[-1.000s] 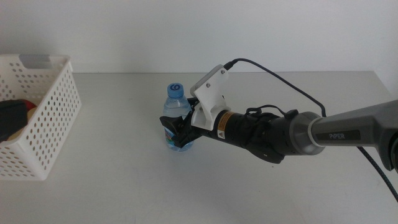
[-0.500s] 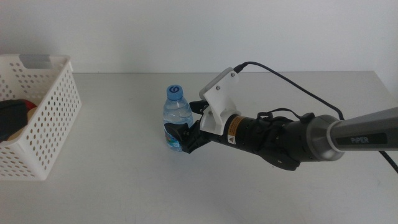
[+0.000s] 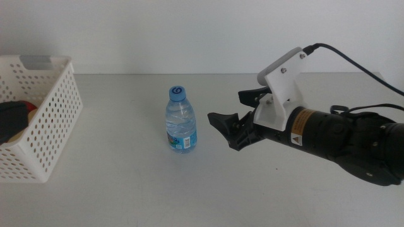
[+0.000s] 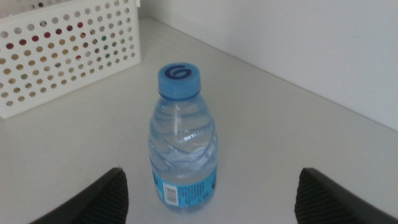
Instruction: Use arms to grab the bottles and put them into the dustbin to the left of the table.
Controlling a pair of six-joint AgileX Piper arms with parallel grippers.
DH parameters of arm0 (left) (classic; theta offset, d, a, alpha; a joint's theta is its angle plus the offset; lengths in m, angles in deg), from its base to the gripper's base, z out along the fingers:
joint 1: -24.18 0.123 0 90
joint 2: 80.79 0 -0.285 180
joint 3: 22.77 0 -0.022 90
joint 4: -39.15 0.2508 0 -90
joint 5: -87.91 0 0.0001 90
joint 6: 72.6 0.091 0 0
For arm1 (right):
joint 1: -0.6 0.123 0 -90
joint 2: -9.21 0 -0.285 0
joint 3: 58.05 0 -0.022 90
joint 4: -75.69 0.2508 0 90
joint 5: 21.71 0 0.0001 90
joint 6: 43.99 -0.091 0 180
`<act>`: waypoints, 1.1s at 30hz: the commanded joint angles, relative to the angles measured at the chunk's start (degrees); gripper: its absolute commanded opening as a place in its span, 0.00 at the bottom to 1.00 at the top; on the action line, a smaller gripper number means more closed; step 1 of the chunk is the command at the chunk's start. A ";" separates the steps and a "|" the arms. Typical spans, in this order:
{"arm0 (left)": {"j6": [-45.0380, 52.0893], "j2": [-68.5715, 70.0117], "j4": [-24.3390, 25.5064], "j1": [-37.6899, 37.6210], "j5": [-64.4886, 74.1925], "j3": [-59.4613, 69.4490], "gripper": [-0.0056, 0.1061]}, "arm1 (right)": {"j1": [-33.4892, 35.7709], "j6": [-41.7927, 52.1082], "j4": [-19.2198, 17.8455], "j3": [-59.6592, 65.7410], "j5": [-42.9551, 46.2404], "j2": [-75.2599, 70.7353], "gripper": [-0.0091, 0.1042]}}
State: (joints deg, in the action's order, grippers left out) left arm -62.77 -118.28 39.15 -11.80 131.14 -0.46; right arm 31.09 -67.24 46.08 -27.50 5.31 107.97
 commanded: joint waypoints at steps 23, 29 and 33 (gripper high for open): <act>-0.95 -0.51 0.00 0.03 -4.32 -1.20 0.79 | 0.29 -17.01 -10.87 0.40 -20.13 -32.94 0.82; -0.95 -0.51 0.00 0.03 -4.32 -1.20 0.79 | 3.92 9.33 16.75 0.40 -28.06 -37.45 0.82; -0.95 -0.51 0.00 0.03 -4.32 -1.20 0.79 | 4.47 25.82 31.71 0.08 -32.57 -41.60 0.82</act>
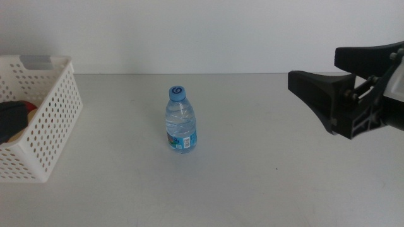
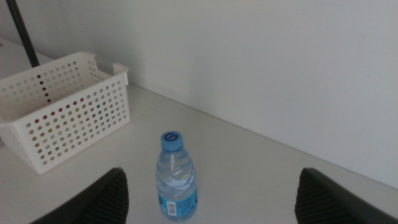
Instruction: Use arms to grab the bottles and put them into the dustbin to the left of the table.
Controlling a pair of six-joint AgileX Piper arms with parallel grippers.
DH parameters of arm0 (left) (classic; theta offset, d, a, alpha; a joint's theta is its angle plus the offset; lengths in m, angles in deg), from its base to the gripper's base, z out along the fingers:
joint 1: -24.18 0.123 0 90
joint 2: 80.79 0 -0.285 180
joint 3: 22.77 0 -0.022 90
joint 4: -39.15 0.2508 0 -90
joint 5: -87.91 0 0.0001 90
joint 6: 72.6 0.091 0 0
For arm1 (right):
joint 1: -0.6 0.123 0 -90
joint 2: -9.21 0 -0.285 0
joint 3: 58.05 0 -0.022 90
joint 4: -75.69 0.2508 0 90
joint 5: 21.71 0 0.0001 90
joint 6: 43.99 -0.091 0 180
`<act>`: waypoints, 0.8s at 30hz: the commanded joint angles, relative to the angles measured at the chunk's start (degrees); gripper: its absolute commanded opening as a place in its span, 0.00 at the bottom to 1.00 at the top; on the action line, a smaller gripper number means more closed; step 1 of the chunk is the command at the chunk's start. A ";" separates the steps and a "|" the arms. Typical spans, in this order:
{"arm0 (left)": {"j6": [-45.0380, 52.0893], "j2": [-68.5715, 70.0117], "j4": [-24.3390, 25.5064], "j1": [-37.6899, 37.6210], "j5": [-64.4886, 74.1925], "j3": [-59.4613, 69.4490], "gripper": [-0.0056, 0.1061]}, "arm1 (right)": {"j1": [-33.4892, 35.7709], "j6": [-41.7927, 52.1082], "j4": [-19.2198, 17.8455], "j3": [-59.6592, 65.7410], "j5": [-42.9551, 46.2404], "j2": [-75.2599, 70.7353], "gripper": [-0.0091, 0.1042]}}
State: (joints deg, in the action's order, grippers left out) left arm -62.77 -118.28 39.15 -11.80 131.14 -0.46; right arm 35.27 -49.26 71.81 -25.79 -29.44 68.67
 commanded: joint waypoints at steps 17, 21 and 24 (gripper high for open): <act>-0.95 -0.51 0.00 0.03 -4.32 -1.20 0.79 | 0.29 11.24 10.20 -4.61 -13.74 -13.89 0.81; -0.95 -0.51 0.00 0.03 -4.32 -1.20 0.79 | 0.29 11.24 10.20 -3.67 -13.81 -13.65 0.81; -0.95 -0.51 3.02 0.03 -4.68 -1.20 0.79 | 0.29 11.24 10.20 -3.67 -13.81 -13.65 0.81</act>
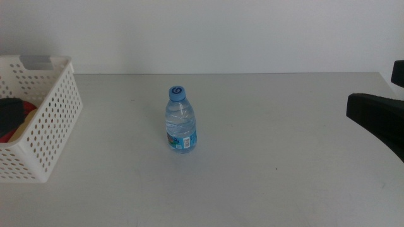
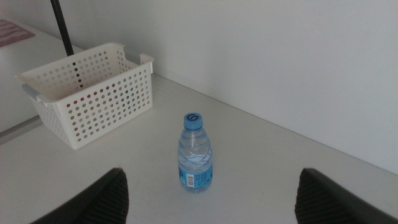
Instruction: Use arms to grab the bottles and put them into the dustbin to the left of the table.
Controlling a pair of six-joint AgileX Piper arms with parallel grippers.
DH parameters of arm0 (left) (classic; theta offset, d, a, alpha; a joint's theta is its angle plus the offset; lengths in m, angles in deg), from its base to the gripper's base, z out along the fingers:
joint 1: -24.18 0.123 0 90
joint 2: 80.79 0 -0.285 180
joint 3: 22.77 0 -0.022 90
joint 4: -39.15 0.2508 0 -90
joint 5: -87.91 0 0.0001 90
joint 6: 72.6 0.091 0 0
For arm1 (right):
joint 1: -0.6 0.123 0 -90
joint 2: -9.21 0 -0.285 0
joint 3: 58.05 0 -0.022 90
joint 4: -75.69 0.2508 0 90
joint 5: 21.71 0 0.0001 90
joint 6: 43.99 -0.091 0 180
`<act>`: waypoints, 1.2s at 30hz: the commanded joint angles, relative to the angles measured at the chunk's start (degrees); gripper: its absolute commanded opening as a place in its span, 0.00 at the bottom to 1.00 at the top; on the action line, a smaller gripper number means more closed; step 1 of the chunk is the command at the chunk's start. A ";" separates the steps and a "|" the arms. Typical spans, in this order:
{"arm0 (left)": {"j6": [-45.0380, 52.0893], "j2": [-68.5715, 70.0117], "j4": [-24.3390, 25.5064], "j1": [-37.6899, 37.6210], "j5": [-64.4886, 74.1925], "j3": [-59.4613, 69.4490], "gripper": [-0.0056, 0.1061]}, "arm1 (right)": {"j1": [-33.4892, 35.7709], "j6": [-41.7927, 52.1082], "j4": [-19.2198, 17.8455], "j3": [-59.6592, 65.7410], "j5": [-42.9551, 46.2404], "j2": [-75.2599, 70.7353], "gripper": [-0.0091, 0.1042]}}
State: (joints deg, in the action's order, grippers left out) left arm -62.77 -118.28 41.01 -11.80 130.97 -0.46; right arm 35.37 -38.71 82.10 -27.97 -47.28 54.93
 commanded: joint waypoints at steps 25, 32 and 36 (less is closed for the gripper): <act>1.32 -21.04 -7.45 7.37 -17.87 -1.20 0.79 | 0.19 0.69 -0.09 -1.49 4.02 0.09 0.81; 3.59 -23.01 -11.26 7.37 -18.98 1.69 0.79 | 0.19 0.69 -0.09 -1.49 4.02 0.09 0.81; 4.30 -22.61 -13.99 7.37 -25.74 8.01 0.79 | 0.19 0.69 -0.09 -1.49 4.02 0.09 0.81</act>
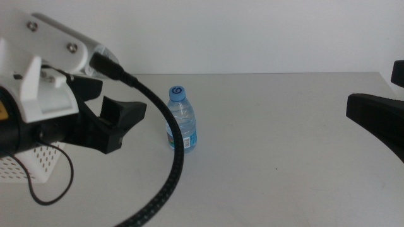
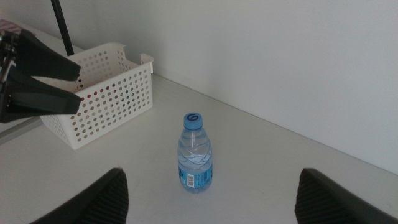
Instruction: Use arms to grab the bottles and put them into the dustbin to the left of the table.
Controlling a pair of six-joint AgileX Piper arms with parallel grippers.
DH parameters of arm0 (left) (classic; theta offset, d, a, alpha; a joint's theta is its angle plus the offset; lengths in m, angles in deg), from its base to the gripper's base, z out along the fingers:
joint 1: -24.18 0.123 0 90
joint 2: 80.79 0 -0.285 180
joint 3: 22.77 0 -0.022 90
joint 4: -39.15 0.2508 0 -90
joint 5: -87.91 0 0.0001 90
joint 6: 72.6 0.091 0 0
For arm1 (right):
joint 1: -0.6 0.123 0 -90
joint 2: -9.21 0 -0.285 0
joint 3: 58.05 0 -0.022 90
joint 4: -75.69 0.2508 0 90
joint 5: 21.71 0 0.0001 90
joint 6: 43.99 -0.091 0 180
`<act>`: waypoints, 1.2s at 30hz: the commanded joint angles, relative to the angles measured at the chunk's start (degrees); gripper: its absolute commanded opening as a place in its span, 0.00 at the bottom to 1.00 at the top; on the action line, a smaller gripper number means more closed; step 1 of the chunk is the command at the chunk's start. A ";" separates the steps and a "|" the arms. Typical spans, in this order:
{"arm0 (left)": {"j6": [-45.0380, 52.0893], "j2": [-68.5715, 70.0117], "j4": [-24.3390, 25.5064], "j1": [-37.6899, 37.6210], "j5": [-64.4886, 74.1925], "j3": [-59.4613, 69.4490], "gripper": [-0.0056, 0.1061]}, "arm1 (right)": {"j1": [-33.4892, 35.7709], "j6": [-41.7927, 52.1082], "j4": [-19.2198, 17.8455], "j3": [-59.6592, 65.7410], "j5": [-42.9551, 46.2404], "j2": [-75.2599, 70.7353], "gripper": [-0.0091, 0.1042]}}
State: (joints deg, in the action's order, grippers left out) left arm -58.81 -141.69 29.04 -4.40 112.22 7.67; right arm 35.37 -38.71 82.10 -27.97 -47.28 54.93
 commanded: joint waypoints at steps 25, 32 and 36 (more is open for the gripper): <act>-0.80 5.59 -4.11 0.02 -49.19 30.52 0.79 | 0.19 0.69 -0.09 -1.49 4.02 0.09 0.81; -0.42 5.35 -4.17 0.02 -50.22 31.31 0.79 | 0.19 0.69 -0.09 -1.49 4.02 0.09 0.81; -2.19 4.64 -2.59 -0.05 -48.89 31.24 0.79 | 0.19 0.69 -0.09 -1.49 4.02 0.09 0.81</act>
State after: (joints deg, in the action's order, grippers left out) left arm -59.79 -136.97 25.87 -4.40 66.96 40.50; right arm 35.37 -38.69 82.10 -27.97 -47.28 54.93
